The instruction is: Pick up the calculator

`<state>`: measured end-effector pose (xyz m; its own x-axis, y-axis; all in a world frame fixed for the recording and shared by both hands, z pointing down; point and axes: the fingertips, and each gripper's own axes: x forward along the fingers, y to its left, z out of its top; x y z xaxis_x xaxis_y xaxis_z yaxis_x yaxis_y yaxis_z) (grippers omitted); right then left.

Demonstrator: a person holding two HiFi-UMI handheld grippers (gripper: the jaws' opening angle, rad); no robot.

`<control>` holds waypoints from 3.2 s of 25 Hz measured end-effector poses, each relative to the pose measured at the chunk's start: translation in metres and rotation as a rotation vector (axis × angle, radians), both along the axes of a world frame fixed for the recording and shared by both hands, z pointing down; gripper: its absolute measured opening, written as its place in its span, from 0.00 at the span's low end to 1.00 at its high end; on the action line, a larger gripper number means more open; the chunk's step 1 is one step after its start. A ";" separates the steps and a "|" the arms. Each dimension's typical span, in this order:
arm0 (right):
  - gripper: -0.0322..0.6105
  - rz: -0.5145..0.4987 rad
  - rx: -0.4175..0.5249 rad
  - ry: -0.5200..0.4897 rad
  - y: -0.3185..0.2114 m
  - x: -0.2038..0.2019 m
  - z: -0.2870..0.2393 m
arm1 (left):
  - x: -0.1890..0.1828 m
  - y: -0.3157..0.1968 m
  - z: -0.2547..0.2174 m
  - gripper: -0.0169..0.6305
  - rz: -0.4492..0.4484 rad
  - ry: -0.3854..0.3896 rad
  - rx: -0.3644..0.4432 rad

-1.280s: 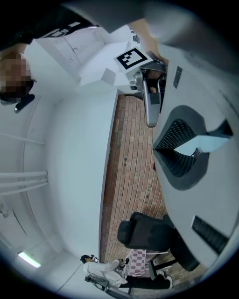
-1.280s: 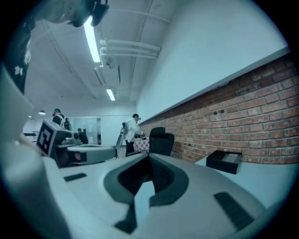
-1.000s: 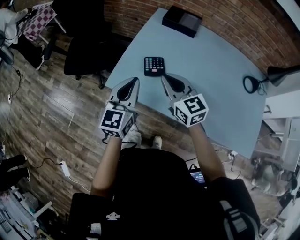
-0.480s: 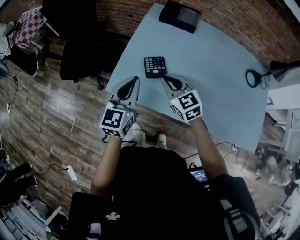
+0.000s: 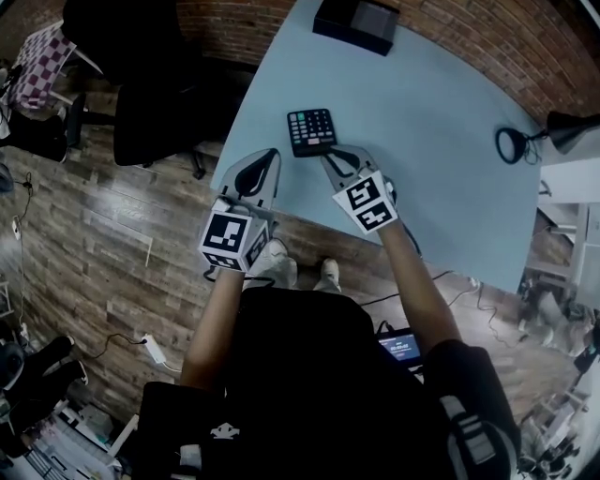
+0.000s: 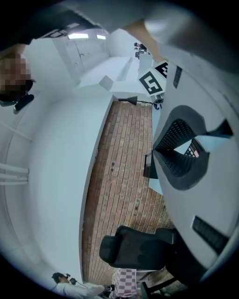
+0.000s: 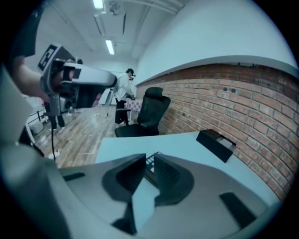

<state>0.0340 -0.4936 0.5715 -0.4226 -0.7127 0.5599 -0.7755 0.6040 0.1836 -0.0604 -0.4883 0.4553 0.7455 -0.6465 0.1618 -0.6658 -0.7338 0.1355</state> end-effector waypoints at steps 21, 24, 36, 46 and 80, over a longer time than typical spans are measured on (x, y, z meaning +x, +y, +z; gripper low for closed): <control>0.24 -0.182 -0.116 0.416 -0.022 -0.011 0.111 | -0.016 -0.030 0.026 0.03 0.022 -0.029 -0.039; 0.24 -0.188 -0.130 0.445 -0.022 -0.013 0.121 | -0.021 -0.035 0.028 0.03 0.019 -0.028 -0.030; 0.24 -0.215 -0.118 0.503 -0.030 -0.014 0.132 | -0.026 -0.044 0.040 0.03 0.036 -0.036 -0.066; 0.23 -0.180 -0.100 0.486 -0.033 -0.014 0.125 | -0.026 -0.049 0.035 0.03 0.037 -0.025 -0.037; 0.13 0.096 0.085 0.043 -0.046 -0.015 -0.011 | -0.033 -0.035 0.010 0.03 -0.022 0.035 -0.020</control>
